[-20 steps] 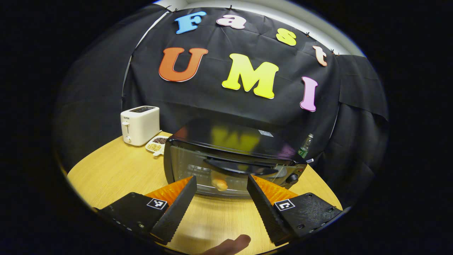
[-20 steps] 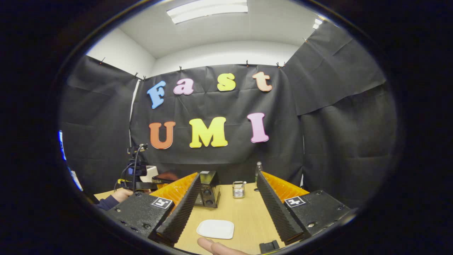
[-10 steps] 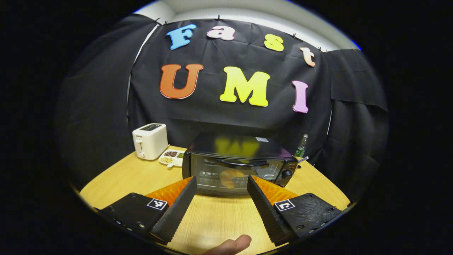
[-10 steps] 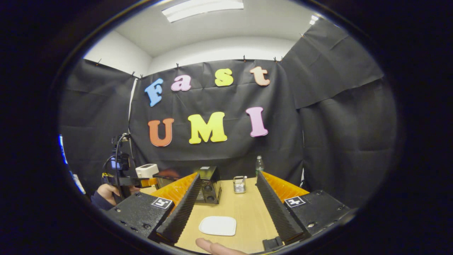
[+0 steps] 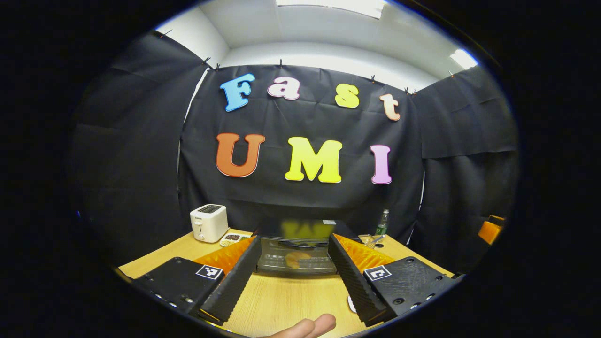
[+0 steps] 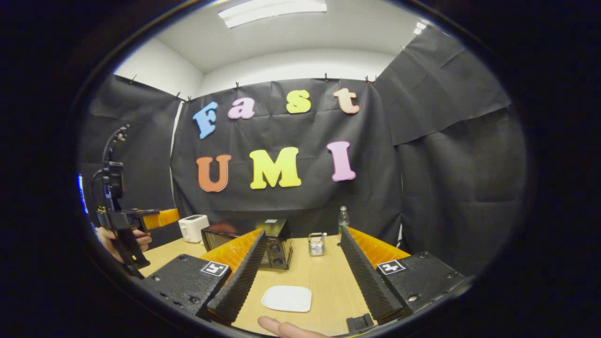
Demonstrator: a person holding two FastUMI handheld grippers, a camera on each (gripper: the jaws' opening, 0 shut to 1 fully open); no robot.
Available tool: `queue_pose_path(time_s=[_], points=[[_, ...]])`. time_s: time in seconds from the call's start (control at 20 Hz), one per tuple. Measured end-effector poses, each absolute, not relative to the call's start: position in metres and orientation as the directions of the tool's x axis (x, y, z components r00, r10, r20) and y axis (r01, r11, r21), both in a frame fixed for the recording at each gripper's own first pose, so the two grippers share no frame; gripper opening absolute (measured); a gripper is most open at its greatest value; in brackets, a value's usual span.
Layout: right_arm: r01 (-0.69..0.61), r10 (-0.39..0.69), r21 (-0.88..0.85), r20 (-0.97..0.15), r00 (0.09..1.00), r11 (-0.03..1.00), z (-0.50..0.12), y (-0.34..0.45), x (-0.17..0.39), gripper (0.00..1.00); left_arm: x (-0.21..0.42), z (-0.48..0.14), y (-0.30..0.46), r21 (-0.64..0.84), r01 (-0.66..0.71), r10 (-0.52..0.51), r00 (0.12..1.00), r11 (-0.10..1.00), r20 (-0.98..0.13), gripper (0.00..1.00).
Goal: Open the electric oven with the left hand, put the food in, and close the electric oven.
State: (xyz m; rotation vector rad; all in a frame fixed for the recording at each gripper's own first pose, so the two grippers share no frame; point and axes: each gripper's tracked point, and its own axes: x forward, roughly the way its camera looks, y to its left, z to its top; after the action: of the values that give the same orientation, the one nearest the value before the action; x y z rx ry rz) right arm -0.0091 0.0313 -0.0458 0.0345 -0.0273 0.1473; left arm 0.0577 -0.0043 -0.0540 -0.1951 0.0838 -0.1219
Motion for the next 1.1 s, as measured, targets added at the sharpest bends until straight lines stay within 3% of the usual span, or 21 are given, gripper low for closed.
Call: queue_pose_path(time_s=[0.15,0.5,1.1], points=[[-0.15,0.149,0.035,0.011,0.989,0.988,-0.057,0.029,-0.007,0.96,0.033,-0.046,0.012,-0.145,0.062,-0.066,0.997,0.987,-0.026,0.94],[-0.14,0.143,0.072,-0.037,0.989,0.987,-0.076,0.018,0.004,0.96,-0.011,-0.043,0.007,-0.082,0.09,-0.091,0.996,0.993,-0.006,0.94],[-0.12,0.12,0.06,0.004,0.993,0.991,-0.07,0.009,-0.001,0.96,-0.021,-0.05,-0.012,-0.112,0.177,-0.18,0.984,0.978,-0.017,0.94]])
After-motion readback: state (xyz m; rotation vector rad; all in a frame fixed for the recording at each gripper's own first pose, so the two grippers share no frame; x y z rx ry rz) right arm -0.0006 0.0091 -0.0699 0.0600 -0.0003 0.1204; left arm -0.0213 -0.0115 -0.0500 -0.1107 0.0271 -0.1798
